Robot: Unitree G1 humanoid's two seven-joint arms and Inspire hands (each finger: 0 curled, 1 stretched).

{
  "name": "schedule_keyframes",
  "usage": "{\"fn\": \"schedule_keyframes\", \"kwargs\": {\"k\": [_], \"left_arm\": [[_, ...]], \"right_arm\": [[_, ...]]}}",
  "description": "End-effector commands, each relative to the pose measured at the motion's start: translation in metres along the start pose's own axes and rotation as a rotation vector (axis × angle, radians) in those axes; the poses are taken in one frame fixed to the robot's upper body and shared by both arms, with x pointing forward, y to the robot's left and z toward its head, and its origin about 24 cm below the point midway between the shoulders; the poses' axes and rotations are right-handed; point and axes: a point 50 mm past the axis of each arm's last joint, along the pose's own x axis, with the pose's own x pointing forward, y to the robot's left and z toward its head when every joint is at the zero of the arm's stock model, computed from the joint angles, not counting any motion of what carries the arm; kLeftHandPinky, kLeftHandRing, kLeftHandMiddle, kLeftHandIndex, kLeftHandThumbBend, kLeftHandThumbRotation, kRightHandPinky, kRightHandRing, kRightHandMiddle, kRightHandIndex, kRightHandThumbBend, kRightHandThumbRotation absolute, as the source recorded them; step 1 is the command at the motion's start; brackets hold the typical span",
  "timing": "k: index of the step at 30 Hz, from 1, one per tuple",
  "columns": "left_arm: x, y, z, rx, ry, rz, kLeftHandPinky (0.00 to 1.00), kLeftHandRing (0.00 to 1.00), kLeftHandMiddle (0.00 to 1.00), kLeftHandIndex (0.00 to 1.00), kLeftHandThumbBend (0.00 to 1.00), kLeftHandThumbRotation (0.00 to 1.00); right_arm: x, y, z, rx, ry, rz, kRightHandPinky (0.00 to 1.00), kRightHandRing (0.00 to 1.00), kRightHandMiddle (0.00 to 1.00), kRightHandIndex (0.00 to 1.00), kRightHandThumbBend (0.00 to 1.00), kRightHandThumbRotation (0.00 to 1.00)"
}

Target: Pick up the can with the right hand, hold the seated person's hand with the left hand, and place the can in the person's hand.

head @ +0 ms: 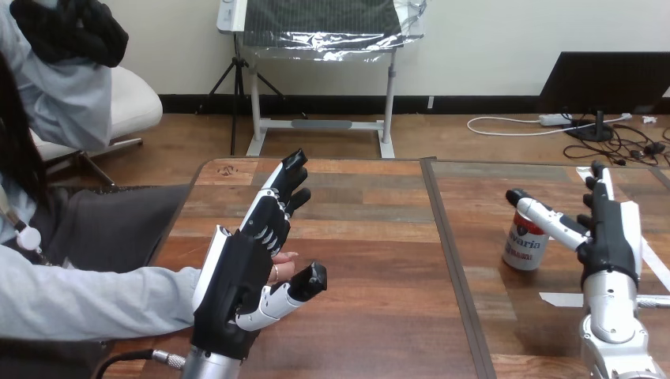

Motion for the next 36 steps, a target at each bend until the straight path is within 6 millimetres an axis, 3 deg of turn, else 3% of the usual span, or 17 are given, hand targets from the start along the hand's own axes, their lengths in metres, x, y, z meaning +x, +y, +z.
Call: {"fn": "schedule_keyframes", "kwargs": {"k": [1, 31, 36], "left_arm": [[0.0193, 0.0023, 0.0061, 0.001, -0.065, -0.003, 0.93, 0.97, 0.98, 0.93, 1.00, 0.63], [0.0181, 0.0030, 0.0066, 0.005, -0.065, -0.003, 0.93, 0.96, 0.97, 0.93, 1.00, 0.62], [0.0179, 0.0030, 0.0067, 0.007, -0.064, -0.004, 0.92, 0.96, 0.97, 0.93, 1.00, 0.63]], "right_arm": [[0.0173, -0.0031, 0.0322, -0.008, -0.083, -0.005, 0.90, 0.96, 0.98, 1.00, 1.00, 0.39], [0.0218, 0.0054, 0.0309, -0.076, -0.006, 0.041, 0.90, 0.95, 0.97, 1.00, 1.00, 0.39], [0.0224, 0.0058, 0.0305, -0.126, 0.005, 0.045, 0.86, 0.93, 0.96, 1.00, 1.00, 0.42]]}}
